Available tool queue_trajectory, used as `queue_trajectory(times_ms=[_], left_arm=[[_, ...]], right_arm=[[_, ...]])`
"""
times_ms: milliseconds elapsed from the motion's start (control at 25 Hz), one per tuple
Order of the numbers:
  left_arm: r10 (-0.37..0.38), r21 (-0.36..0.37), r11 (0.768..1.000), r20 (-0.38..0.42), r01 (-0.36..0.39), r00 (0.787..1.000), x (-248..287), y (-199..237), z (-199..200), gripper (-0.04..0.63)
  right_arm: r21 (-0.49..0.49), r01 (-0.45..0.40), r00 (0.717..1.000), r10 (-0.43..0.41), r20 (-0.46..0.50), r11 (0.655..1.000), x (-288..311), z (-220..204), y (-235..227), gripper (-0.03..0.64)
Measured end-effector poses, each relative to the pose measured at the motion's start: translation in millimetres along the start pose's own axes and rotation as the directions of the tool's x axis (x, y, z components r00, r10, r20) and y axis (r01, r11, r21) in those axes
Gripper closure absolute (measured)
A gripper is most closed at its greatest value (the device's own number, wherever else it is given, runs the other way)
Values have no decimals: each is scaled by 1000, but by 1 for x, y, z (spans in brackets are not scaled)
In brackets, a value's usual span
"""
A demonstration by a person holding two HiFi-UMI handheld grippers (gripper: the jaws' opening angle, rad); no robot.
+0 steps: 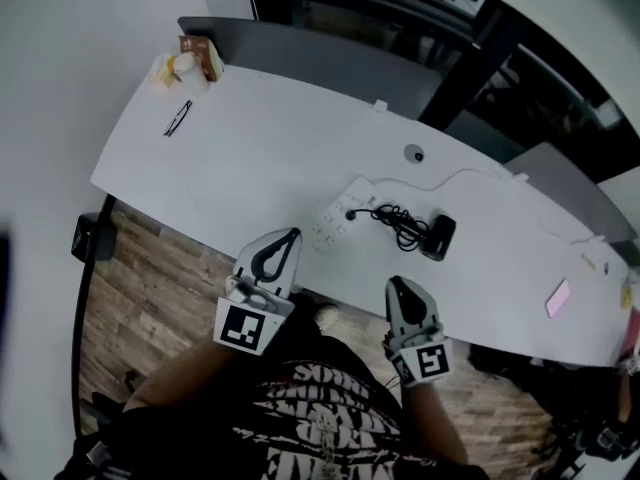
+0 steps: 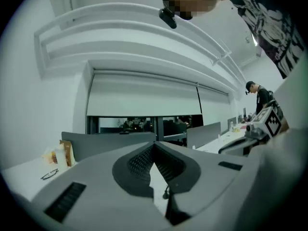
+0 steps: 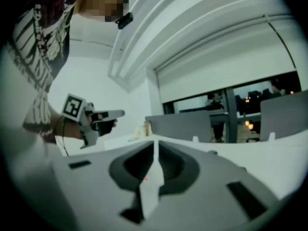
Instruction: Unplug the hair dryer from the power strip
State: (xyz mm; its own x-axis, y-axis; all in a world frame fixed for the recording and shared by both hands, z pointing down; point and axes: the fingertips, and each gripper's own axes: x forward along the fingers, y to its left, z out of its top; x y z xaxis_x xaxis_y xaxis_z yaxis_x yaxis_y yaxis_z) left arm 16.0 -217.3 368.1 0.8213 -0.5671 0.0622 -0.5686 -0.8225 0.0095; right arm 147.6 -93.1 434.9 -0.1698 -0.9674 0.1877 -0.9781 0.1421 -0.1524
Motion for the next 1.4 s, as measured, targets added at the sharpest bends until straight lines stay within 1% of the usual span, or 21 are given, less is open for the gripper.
queue_trajectory(times_ms=[120, 200, 360, 520, 760, 840, 960, 1120, 1400], left_arm=[[-37, -25, 999, 0, 37, 999, 9, -13, 2, 569], [-50, -28, 998, -11, 49, 999, 12, -16, -1, 571], [-11, -33, 999, -1, 11, 1000, 14, -4, 0, 570], [-13, -8, 1000, 8, 13, 1000, 11, 0, 2, 571], [-31, 9, 999, -37, 31, 999, 10, -3, -3, 571], [-47, 30, 998, -29, 47, 998, 12, -6, 0, 571], [-71, 53, 996, -27, 73, 997, 8, -9, 3, 570], [-64, 35, 997, -7, 65, 998, 7, -7, 9, 571], [-89, 26, 996, -51, 90, 995, 6, -14, 2, 570]], right_arm=[[49, -27, 1000, 26, 13, 998, 14, 2, 4, 568], [51, -40, 999, 42, -27, 998, 16, -9, 7, 568], [93, -58, 997, 63, -44, 994, 18, -19, 8, 568], [160, -41, 997, 52, -63, 986, 17, -28, 3, 569], [197, -20, 998, 30, -48, 980, 10, -19, -5, 569], [212, -6, 999, 15, -41, 977, 10, -21, -12, 569], [242, 12, 998, 2, -58, 970, 6, -22, -11, 569], [246, 18, 998, -3, -60, 969, 1, -23, -12, 569], [280, 31, 998, -13, -67, 960, -4, -33, -19, 569]])
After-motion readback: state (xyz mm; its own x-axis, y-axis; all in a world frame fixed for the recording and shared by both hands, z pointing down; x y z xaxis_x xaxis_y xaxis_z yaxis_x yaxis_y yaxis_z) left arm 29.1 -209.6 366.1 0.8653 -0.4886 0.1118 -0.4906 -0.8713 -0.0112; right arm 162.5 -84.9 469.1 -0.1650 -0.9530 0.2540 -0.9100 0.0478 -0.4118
